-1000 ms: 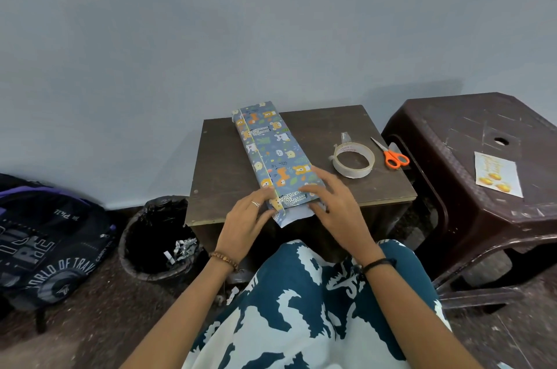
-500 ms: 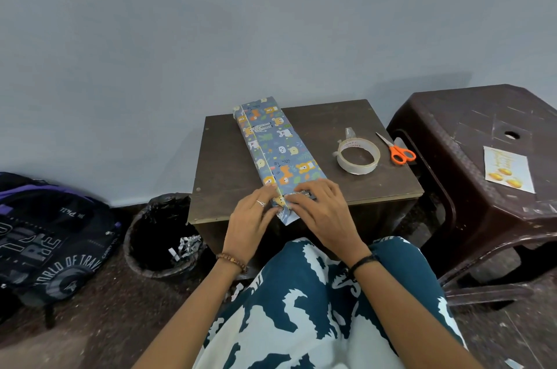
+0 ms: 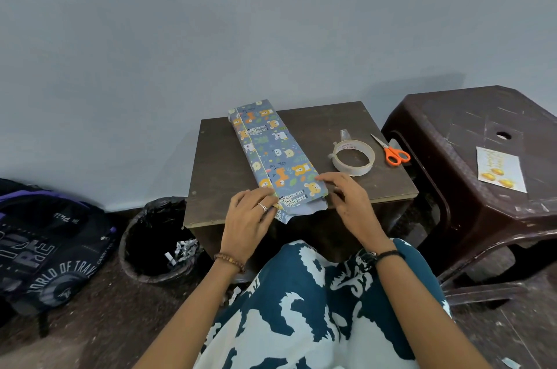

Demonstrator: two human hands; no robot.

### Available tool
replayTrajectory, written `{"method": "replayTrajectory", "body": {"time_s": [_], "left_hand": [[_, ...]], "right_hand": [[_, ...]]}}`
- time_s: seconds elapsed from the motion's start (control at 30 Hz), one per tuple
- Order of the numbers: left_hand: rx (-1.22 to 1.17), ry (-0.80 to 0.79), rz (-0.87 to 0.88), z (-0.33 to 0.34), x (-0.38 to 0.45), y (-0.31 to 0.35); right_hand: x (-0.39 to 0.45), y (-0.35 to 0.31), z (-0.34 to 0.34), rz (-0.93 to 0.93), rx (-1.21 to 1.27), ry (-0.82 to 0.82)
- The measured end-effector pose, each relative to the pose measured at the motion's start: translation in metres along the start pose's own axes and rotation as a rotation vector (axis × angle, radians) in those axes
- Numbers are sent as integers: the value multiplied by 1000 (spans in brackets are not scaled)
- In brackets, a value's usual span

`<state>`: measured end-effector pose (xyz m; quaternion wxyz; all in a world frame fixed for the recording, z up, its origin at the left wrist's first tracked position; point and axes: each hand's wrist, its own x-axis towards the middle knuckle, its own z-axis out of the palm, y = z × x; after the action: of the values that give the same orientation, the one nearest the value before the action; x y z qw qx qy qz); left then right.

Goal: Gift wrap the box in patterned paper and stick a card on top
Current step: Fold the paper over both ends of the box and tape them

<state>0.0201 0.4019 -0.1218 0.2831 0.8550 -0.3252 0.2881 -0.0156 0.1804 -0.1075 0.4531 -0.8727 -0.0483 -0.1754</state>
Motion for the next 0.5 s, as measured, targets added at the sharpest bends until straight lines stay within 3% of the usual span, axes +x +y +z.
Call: {"method": "replayTrajectory", "body": {"time_s": [0.13, 0.3, 0.5], "left_hand": [[-49, -64, 41, 3, 0, -1], [-133, -87, -37, 2, 1, 0], [-129, -93, 8, -4, 6, -4]], "right_hand": [[4, 1, 5, 92, 197, -5], [9, 4, 5, 53, 197, 23], [13, 9, 4, 59, 182, 44]]}}
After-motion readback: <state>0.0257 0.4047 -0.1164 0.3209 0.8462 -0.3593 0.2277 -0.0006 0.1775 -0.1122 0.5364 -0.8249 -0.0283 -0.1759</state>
